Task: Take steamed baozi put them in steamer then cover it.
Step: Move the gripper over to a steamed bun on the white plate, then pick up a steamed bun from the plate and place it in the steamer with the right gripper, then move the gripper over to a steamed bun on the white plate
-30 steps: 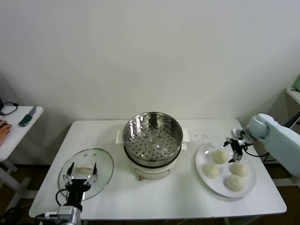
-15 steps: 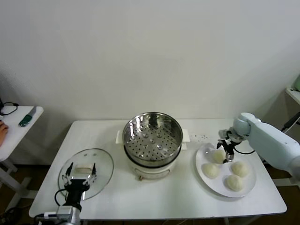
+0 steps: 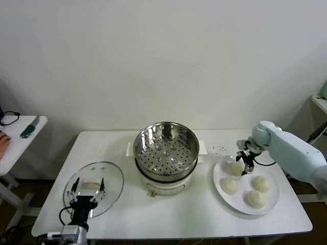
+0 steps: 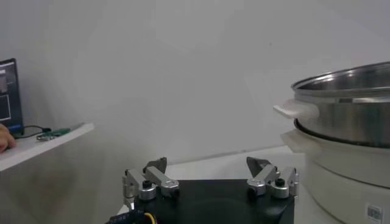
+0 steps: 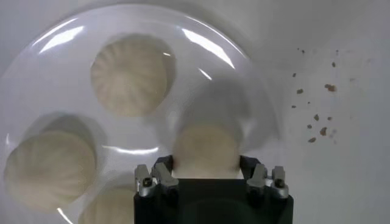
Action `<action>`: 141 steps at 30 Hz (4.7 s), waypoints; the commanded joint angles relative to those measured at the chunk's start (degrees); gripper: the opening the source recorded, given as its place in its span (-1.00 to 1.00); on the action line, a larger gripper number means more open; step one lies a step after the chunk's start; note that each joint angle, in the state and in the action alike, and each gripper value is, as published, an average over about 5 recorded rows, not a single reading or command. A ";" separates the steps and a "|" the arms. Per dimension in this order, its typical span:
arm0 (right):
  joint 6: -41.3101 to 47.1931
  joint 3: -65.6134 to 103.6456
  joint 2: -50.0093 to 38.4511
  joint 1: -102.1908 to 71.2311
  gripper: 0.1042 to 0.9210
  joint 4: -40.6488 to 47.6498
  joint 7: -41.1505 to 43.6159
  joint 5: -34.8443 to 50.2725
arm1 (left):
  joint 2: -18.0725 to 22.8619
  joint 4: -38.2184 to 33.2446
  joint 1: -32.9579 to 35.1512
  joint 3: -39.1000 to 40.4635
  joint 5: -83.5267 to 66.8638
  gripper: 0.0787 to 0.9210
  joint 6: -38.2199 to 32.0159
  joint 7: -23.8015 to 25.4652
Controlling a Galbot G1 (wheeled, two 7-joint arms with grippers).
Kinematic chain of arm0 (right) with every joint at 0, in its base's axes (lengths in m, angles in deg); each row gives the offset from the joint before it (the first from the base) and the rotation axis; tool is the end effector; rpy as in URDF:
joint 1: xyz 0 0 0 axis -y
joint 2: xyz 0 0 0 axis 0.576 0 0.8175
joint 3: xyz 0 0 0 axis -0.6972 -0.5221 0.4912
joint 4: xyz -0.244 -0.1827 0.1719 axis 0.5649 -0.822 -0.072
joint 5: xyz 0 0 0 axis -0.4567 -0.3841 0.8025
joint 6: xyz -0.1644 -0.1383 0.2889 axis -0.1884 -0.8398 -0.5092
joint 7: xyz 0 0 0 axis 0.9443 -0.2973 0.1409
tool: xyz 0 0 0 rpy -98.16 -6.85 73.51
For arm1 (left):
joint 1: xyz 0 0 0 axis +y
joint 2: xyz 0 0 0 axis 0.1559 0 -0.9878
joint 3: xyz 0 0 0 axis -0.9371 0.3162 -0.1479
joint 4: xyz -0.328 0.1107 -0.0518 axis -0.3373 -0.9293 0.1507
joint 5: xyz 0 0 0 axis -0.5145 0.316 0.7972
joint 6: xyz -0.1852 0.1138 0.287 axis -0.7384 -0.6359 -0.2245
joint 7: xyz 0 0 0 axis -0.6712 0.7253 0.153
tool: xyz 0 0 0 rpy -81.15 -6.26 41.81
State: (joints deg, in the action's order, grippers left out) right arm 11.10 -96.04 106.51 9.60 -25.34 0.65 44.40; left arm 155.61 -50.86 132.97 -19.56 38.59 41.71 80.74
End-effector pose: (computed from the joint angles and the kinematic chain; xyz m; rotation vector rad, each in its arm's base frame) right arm 0.5737 -0.1907 -0.2249 1.2924 -1.2449 1.3461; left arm 0.1585 0.0670 -0.3510 0.1605 -2.9866 -0.3039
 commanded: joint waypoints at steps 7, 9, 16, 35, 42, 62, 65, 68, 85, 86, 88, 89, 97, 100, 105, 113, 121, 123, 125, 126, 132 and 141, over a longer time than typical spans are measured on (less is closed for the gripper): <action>-7.84 -21.37 0.88 27.54 0.48 -9.40 2.25 11.42 | -0.17 -0.56 0.79 0.20 0.01 0.77 -0.17 0.30; -10.24 -26.28 3.18 33.66 0.49 -10.14 2.87 13.38 | -0.13 -0.80 1.12 0.35 0.24 0.77 -0.30 0.71; -19.02 -31.03 12.37 42.23 0.50 -10.70 3.21 13.10 | 0.11 -1.73 2.28 0.66 -0.04 0.77 -0.42 1.22; -36.60 -20.53 34.86 29.83 0.51 -6.61 -2.94 -12.53 | -0.08 -2.41 4.22 0.20 -2.96 0.77 0.04 1.52; -37.81 -18.70 36.28 23.20 0.51 -4.61 -4.01 -20.53 | -0.45 -3.18 4.19 0.37 -2.96 0.77 0.47 1.74; -37.58 -17.71 37.45 18.17 0.53 -0.17 -4.33 -23.83 | -1.04 -3.00 2.96 1.25 -2.09 0.77 1.14 2.01; -37.49 -17.36 37.80 17.77 0.56 0.41 -4.47 -24.10 | -1.08 -2.97 3.02 1.18 -2.09 0.77 1.14 2.01; -37.42 -16.64 37.89 17.84 0.66 0.36 -4.01 -24.18 | -1.12 -3.02 3.12 0.99 -2.11 0.77 1.12 1.99; -24.57 -24.36 24.03 34.56 0.76 -11.30 -2.96 0.28 | -1.34 -3.57 3.93 0.75 -2.24 0.77 1.02 1.83; -20.11 -27.51 21.86 37.04 0.76 -13.31 -3.77 5.16 | -1.32 -3.65 4.01 0.82 -2.21 0.77 1.01 1.83; -11.10 -34.08 17.62 41.91 0.76 -17.13 -5.13 15.88 | -1.32 -3.85 4.24 0.92 -2.18 0.77 0.98 1.82; -7.01 -36.86 15.31 43.78 0.76 -18.97 -5.48 21.09 | -1.33 -3.98 4.36 0.96 -2.18 0.77 0.97 1.81; 16.01 -46.07 -1.29 47.71 0.76 -30.16 -9.31 40.71 | -1.46 -4.68 4.88 1.30 -2.29 0.77 0.95 1.82; 20.33 -45.99 -6.31 45.72 0.76 -32.33 -11.02 41.13 | -1.46 -4.80 4.91 1.48 -2.29 0.77 1.00 1.82; 23.61 -44.81 -12.63 40.32 0.76 -35.18 -11.46 38.45 | -1.28 -4.92 4.84 1.62 -2.27 0.77 1.13 1.79; 23.81 -35.42 -16.83 24.01 0.76 -33.50 -10.12 31.53 | -1.32 -5.21 5.35 1.17 -2.26 0.77 1.21 1.77; 19.14 -29.56 -14.88 13.61 0.76 -29.35 -10.32 25.24 | -1.34 -4.99 5.49 0.80 -2.22 0.77 1.32 1.71; 17.86 -28.46 -13.84 11.93 0.76 -28.02 -10.53 24.40 | -1.33 -4.80 5.42 0.70 -2.14 0.77 1.32 1.71; 17.51 -27.84 -12.91 10.90 0.76 -27.11 -10.58 23.94 | -1.33 -4.54 5.32 0.65 -2.01 0.77 1.30 1.71; 17.38 -27.67 -12.49 10.55 0.76 -26.74 -10.55 23.64 | -1.32 -4.44 5.30 0.63 -1.94 0.77 1.29 1.71; 16.18 -25.53 -9.21 7.73 0.76 -22.46 -10.28 21.11 | -1.24 -3.94 4.40 -0.14 -1.89 0.77 1.40 1.72; 15.26 -22.89 -6.02 5.83 0.76 -19.39 -10.13 20.44 | -1.86 -3.79 3.49 -1.12 -1.76 0.77 1.35 1.42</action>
State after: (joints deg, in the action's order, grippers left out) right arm 26.97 -121.65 98.37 19.19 -47.78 -9.50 66.53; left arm 153.92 -54.80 137.09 -20.18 36.74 43.02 82.23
